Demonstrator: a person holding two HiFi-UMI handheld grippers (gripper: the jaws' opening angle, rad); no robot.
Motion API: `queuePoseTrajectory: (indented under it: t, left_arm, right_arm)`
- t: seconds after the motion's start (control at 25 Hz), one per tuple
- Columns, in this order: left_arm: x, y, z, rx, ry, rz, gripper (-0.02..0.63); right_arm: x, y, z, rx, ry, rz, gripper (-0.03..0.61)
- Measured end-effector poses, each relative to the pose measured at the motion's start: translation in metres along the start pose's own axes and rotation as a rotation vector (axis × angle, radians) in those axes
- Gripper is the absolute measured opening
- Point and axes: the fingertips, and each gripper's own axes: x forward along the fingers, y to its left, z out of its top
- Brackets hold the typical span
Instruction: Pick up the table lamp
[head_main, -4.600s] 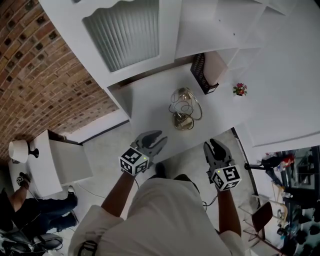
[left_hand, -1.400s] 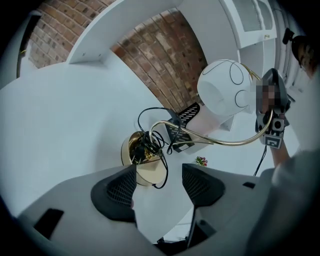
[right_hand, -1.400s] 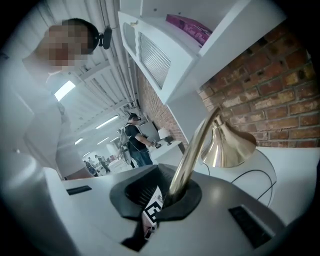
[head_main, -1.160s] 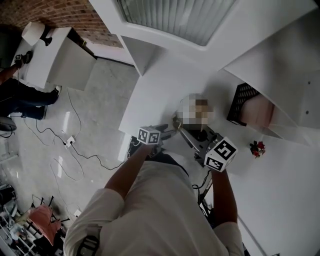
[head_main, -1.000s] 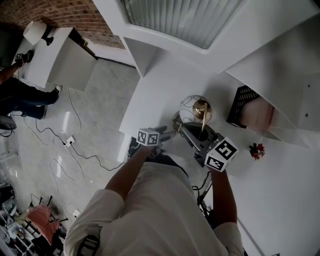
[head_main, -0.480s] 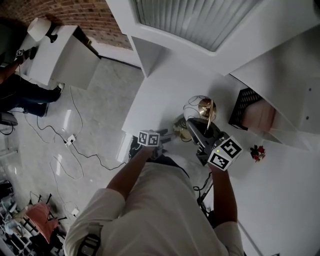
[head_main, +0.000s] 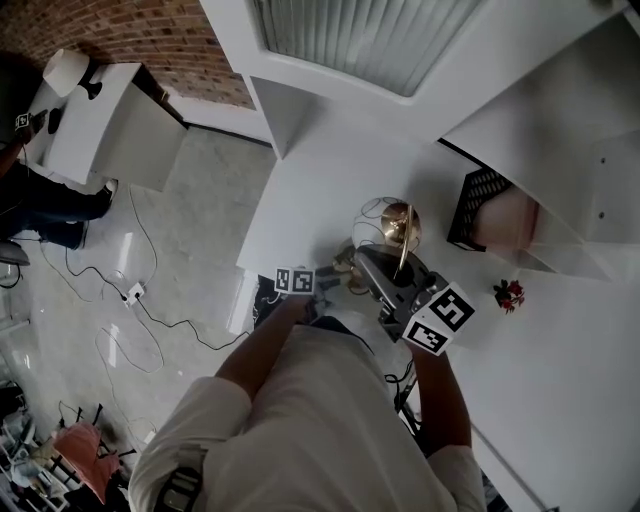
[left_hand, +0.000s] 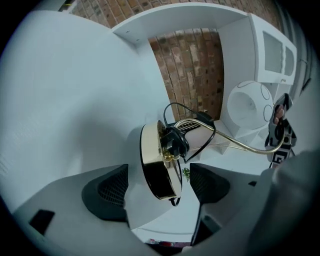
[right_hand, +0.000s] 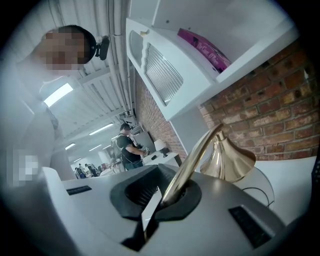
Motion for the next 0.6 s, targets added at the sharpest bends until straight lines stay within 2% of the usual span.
queuePoseTrajectory:
  t: [0.12,0.2,0.24,0.28,0.4,0.6]
  left_arm:
    - [0.002,-0.011,0.003,-0.062,-0.031,-0.082,0.360]
    - [-0.001,-0.023,0.009,-0.146,-0.078,-0.174,0.287]
    - [-0.004,-0.027,0.014,-0.192,-0.109,-0.216,0.268]
    - [-0.007,-0.030,0.018,-0.224,-0.136,-0.246,0.279]
    - [-0.016,-0.034,0.024,-0.223,-0.159,-0.272,0.247]
    - [-0.030,-0.048,0.034,-0.198,-0.161,-0.295,0.262]
  right_arm:
    - [-0.001,0.010,0.004,-0.014,-0.008,-0.001,0.011]
    - [-0.001,0.016,0.005,-0.020,-0.006,-0.001,0.011]
    - [0.000,0.018,0.006,-0.020,-0.008,0.000,0.011]
    - [0.000,0.019,0.007,-0.018,-0.012,0.000,0.011]
    - [-0.001,0.025,0.012,-0.028,-0.026,0.004,0.011]
    - [0.000,0.040,0.024,-0.061,-0.030,0.014,0.012]
